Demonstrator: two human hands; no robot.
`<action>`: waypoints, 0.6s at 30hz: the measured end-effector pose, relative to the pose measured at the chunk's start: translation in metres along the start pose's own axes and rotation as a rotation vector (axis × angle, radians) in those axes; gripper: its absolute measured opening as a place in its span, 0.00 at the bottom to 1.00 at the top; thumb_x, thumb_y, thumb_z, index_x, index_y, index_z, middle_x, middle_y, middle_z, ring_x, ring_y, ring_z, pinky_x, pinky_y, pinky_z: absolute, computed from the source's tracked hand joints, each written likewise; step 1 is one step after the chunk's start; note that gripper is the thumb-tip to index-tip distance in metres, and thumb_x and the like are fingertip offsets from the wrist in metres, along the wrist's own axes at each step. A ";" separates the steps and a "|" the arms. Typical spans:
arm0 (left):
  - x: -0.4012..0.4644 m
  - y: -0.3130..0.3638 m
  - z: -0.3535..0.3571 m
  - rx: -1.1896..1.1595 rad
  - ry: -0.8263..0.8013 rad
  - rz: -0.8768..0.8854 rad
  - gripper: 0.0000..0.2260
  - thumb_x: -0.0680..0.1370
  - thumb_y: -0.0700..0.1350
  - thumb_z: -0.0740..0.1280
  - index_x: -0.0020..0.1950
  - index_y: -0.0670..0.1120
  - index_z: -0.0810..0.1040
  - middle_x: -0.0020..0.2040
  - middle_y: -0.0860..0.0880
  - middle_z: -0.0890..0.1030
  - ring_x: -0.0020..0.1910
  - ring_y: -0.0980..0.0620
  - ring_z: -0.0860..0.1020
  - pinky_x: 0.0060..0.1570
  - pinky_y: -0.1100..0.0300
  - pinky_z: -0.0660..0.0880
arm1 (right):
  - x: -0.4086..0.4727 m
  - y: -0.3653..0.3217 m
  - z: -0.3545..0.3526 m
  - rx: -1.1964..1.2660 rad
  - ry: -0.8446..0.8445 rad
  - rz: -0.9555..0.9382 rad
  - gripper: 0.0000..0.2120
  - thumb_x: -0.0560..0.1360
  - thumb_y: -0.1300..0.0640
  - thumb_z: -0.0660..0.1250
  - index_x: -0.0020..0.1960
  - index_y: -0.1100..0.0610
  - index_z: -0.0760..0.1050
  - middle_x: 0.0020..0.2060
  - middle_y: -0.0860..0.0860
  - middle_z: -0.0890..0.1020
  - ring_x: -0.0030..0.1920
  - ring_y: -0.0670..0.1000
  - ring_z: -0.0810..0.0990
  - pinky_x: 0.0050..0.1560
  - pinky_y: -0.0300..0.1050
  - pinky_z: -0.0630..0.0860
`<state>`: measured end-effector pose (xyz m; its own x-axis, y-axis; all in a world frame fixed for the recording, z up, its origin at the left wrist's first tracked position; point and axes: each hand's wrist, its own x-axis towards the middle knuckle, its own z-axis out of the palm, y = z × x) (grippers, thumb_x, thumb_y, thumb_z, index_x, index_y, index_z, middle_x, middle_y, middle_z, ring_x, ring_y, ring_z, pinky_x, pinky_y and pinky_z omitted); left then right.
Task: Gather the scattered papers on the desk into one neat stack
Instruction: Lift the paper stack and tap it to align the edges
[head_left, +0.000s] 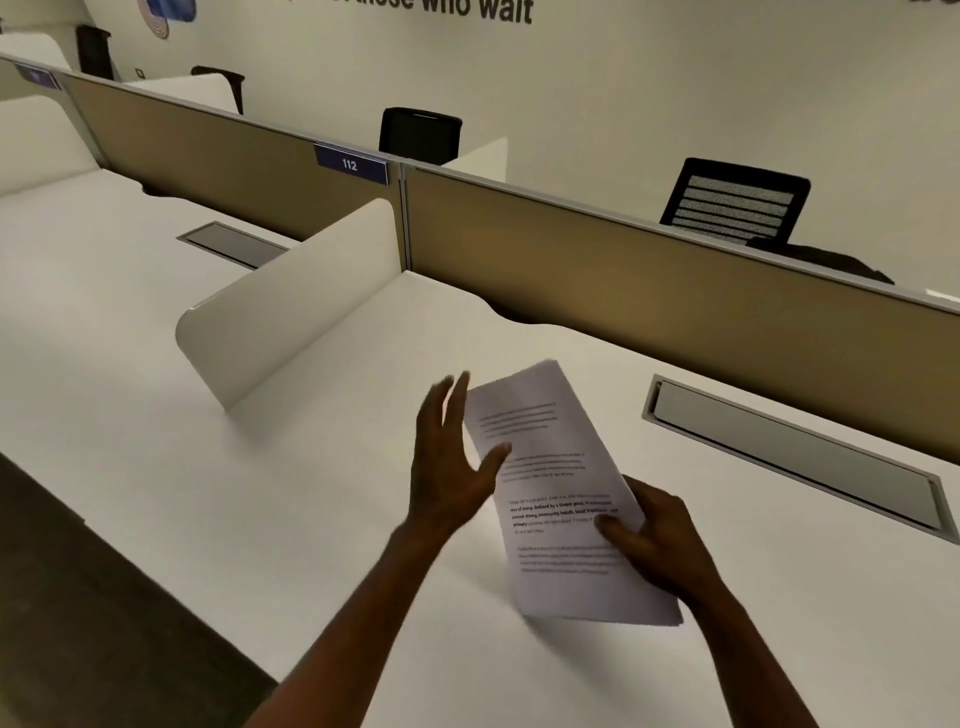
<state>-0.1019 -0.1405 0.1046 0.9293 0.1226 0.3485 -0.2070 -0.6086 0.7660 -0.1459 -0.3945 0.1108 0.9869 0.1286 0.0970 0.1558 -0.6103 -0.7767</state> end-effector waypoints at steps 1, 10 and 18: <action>0.014 0.009 -0.009 0.005 -0.033 0.062 0.42 0.72 0.57 0.73 0.80 0.54 0.53 0.80 0.51 0.58 0.79 0.55 0.52 0.74 0.58 0.57 | 0.003 -0.003 -0.007 -0.029 -0.046 -0.015 0.22 0.71 0.62 0.73 0.53 0.36 0.75 0.46 0.37 0.84 0.46 0.36 0.82 0.43 0.29 0.75; 0.070 0.015 -0.041 -0.393 -0.532 -0.060 0.09 0.76 0.46 0.72 0.54 0.46 0.84 0.49 0.49 0.86 0.46 0.48 0.85 0.49 0.52 0.82 | 0.014 -0.025 -0.058 0.036 -0.417 -0.025 0.18 0.74 0.56 0.72 0.61 0.43 0.78 0.53 0.43 0.84 0.52 0.45 0.83 0.48 0.41 0.79; 0.023 -0.046 -0.012 -0.695 -0.275 -0.403 0.09 0.76 0.41 0.71 0.55 0.42 0.83 0.48 0.46 0.86 0.46 0.46 0.84 0.41 0.58 0.79 | -0.023 0.032 -0.041 0.759 -0.293 0.198 0.29 0.62 0.62 0.78 0.62 0.52 0.79 0.57 0.59 0.83 0.60 0.59 0.80 0.53 0.45 0.79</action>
<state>-0.0743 -0.0999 0.0840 0.9951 -0.0228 -0.0966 0.0980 0.0719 0.9926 -0.1623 -0.4493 0.1092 0.9264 0.3361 -0.1698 -0.1927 0.0357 -0.9806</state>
